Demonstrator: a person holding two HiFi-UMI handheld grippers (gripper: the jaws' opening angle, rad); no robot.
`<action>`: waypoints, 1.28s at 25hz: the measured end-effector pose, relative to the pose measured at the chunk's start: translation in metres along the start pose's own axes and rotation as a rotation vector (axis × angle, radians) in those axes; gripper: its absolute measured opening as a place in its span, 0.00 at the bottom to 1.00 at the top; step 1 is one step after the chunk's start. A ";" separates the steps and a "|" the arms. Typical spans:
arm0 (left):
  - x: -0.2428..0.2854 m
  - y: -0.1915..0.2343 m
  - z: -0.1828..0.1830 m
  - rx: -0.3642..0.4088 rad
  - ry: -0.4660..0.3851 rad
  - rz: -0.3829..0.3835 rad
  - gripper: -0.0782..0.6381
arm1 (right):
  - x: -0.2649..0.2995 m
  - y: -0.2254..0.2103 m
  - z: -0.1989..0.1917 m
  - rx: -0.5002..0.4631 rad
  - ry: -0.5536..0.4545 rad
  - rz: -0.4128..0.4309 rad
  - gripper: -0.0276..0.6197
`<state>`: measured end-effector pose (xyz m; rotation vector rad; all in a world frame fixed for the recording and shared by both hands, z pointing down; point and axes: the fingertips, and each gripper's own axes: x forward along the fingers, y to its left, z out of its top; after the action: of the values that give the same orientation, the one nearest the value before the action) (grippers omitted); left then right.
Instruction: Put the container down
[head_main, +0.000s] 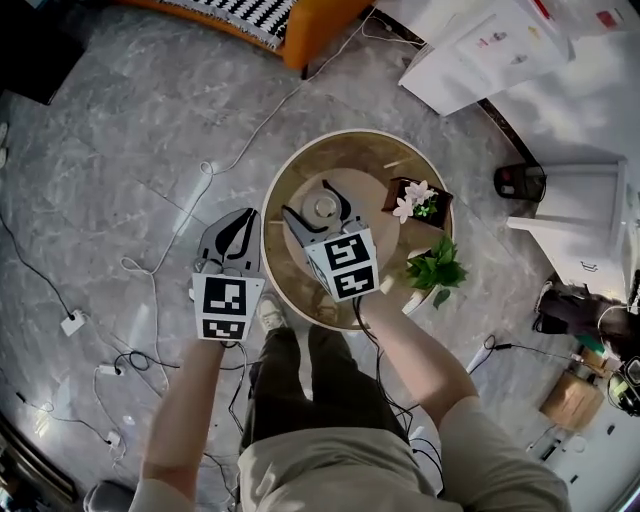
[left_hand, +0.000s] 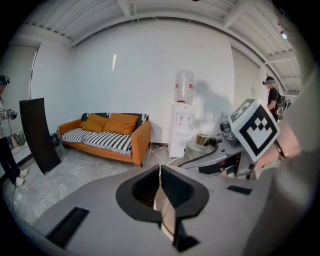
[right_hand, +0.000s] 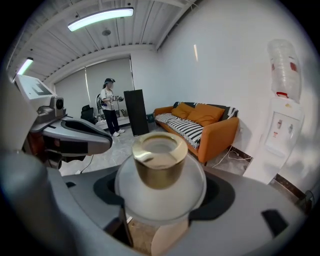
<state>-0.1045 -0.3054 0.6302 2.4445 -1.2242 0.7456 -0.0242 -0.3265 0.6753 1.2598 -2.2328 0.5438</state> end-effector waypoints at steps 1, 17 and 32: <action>0.007 0.001 -0.011 -0.006 0.012 -0.005 0.13 | 0.008 0.000 -0.010 0.000 0.010 0.000 0.55; 0.075 0.007 -0.155 -0.144 0.142 -0.046 0.13 | 0.106 0.023 -0.133 -0.048 0.058 0.050 0.55; 0.090 0.008 -0.217 -0.205 0.185 -0.051 0.13 | 0.140 0.025 -0.187 -0.088 0.062 0.002 0.56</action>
<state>-0.1339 -0.2633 0.8596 2.1806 -1.1062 0.7725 -0.0627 -0.3006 0.9056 1.1811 -2.1825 0.4733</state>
